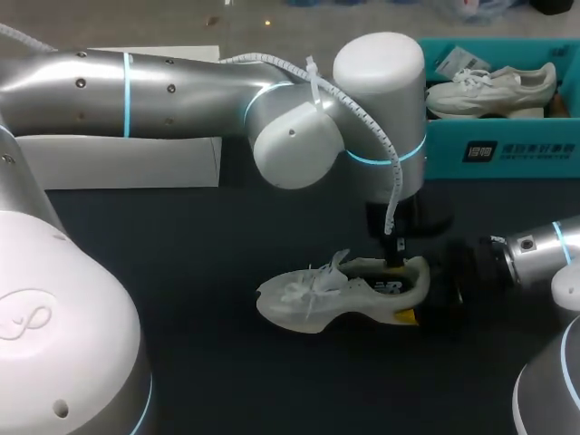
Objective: Take the shoe out of the shoebox, open the shoe tongue, remove and reinsert the insole, then place the shoe into the shoebox
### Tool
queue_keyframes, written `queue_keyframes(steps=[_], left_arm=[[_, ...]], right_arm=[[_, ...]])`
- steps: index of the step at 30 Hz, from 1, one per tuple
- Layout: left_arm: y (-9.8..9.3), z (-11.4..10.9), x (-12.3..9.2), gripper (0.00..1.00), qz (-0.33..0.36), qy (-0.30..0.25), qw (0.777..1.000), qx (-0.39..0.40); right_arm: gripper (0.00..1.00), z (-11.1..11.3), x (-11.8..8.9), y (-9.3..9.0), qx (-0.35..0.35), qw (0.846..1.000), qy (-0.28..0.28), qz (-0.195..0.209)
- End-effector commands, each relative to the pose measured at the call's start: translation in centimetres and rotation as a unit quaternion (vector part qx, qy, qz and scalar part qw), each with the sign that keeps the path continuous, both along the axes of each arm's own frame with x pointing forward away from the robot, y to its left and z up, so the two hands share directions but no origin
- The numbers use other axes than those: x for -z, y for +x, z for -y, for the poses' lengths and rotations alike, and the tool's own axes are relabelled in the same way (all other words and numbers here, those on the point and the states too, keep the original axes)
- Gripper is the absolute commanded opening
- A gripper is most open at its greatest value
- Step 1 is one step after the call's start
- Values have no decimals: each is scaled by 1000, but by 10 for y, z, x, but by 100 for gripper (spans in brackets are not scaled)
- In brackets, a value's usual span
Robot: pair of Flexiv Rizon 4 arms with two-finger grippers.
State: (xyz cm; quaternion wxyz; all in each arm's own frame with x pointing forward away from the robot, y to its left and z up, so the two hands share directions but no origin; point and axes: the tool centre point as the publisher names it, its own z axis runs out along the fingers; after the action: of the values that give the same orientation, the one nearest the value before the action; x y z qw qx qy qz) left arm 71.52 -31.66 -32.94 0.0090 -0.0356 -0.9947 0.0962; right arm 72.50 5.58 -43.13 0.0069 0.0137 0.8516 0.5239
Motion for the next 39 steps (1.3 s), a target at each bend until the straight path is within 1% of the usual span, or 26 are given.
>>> queue_keyframes(steps=[1,9,13,25,29,30,31,32,33,34,35,39], left_arm=[[4,0,21,0,-3,-14,1000,-6],[10,4,36,0,-3,-12,1000,-10],[11,0,45,0,-7,-2,1000,-13],[-12,-25,61,0,-22,20,999,-31],[-20,-32,65,1,-39,24,999,-17],[-22,-33,65,33,-47,18,999,-14],[-23,-34,66,49,-48,21,999,-14],[-23,-35,66,61,-49,24,998,-13],[-24,-36,67,69,-52,25,998,-11],[-24,-37,68,71,-54,27,998,-11],[-24,-38,69,70,-57,28,998,-10],[-22,-41,74,53,-69,31,997,-10]], right_arm=[[0,1,4,-2,1,1000,-1,1],[0,1,4,-2,1,1000,-1,1],[0,1,4,-2,1,1000,-1,1],[0,1,4,-2,1,1000,-1,1],[0,1,4,-2,1,1000,-1,1],[0,1,4,-2,1,1000,-1,1],[0,1,4,-2,1,1000,-1,1],[0,1,4,-2,1,1000,-1,1],[0,1,4,-2,1,1000,-1,1],[0,1,4,-2,1,1000,-1,1],[0,1,4,-2,1,1000,-1,1],[0,1,4,-2,1,1000,-1,1]])
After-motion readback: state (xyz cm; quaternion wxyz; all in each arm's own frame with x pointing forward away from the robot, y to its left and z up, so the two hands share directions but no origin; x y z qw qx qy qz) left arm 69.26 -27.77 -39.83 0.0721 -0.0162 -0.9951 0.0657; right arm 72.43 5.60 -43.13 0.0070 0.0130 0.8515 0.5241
